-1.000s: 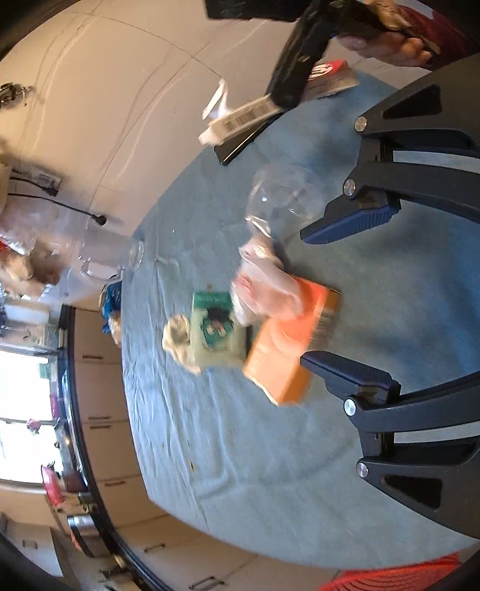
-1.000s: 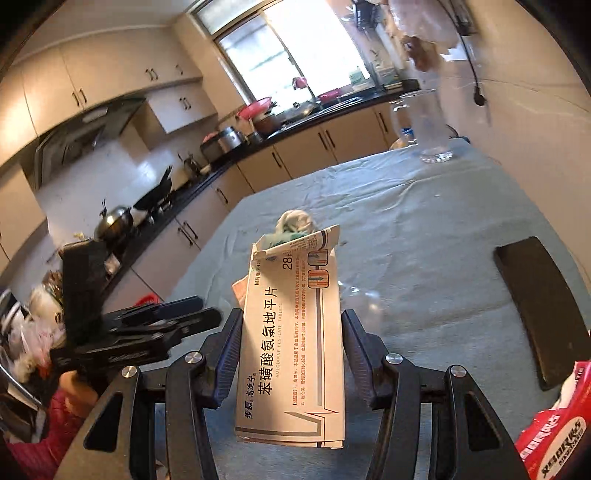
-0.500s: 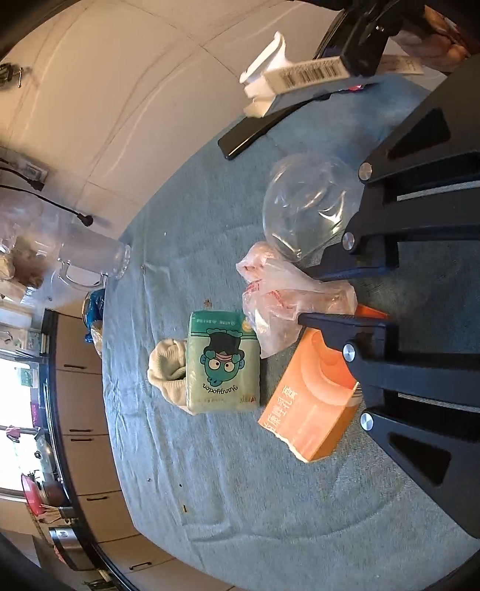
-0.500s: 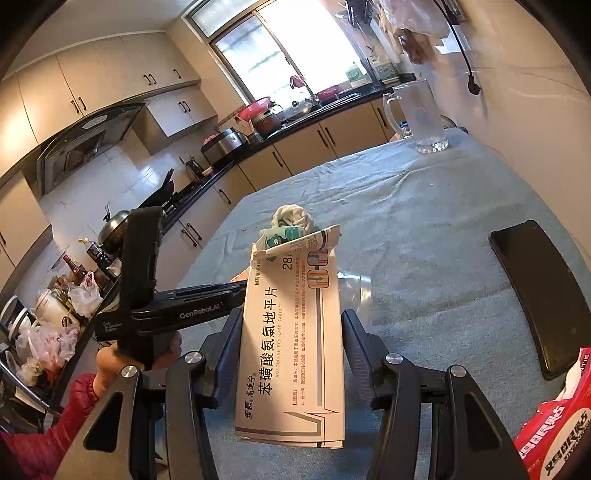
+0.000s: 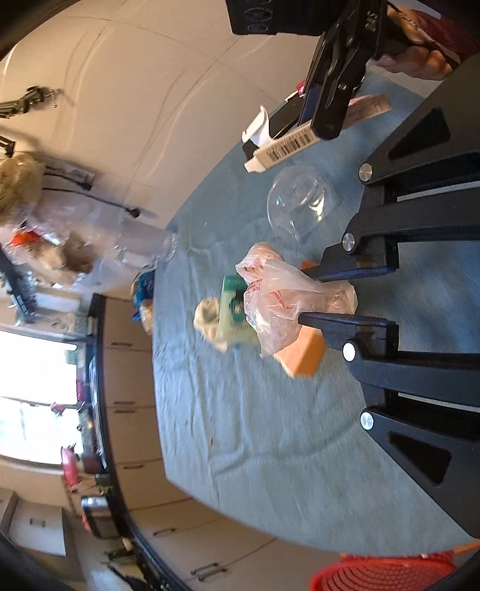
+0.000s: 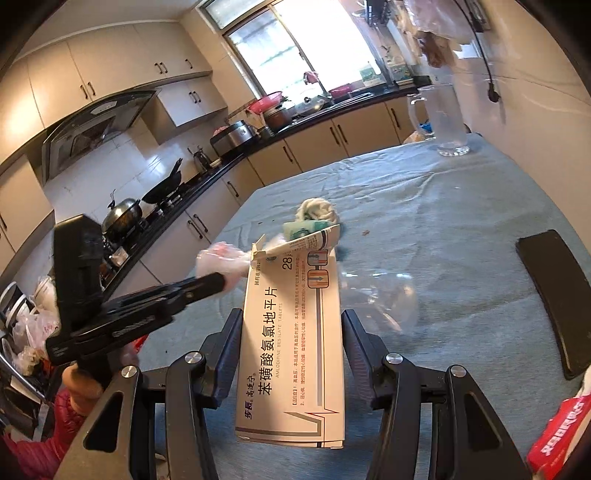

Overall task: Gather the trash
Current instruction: 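Carry the pink bag with the left tool while the right tool carries the white box to the basket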

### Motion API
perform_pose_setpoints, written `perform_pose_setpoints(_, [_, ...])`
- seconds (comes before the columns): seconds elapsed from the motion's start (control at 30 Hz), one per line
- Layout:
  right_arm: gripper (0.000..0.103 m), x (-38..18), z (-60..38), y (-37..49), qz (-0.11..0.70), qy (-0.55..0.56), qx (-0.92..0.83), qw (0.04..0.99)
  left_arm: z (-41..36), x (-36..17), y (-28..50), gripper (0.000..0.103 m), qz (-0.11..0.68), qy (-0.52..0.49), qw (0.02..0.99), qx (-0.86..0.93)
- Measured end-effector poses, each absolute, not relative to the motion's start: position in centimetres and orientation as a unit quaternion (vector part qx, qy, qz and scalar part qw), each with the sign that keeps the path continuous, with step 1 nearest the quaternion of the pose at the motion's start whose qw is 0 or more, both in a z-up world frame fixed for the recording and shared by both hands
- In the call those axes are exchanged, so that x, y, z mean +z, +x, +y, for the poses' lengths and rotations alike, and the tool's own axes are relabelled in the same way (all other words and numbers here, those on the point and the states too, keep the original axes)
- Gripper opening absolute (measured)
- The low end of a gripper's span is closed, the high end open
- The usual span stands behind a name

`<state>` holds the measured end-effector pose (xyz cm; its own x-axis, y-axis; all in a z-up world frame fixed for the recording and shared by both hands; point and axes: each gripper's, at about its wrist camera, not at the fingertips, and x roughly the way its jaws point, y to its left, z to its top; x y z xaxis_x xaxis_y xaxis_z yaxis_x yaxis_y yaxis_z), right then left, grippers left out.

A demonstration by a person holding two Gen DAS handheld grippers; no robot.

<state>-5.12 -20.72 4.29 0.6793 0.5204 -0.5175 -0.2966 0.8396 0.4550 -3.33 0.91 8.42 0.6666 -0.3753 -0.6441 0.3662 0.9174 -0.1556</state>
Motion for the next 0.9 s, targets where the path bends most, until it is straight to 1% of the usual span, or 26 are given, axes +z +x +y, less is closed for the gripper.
perform_pose_setpoints(0.23, [0.057,4.2,-17.0,-4.5,0.342,0.150,0.247,0.894,5.0,9.0,-6.4,0.015,0.325,-0.006,0.933,-0.157])
perform_pose_setpoints(0.9, [0.057,4.4,-5.5,-2.3,0.376,0.092,0.309,0.868,16.1,8.6,-9.6,0.015,0.302,-0.051,0.949,-0.070])
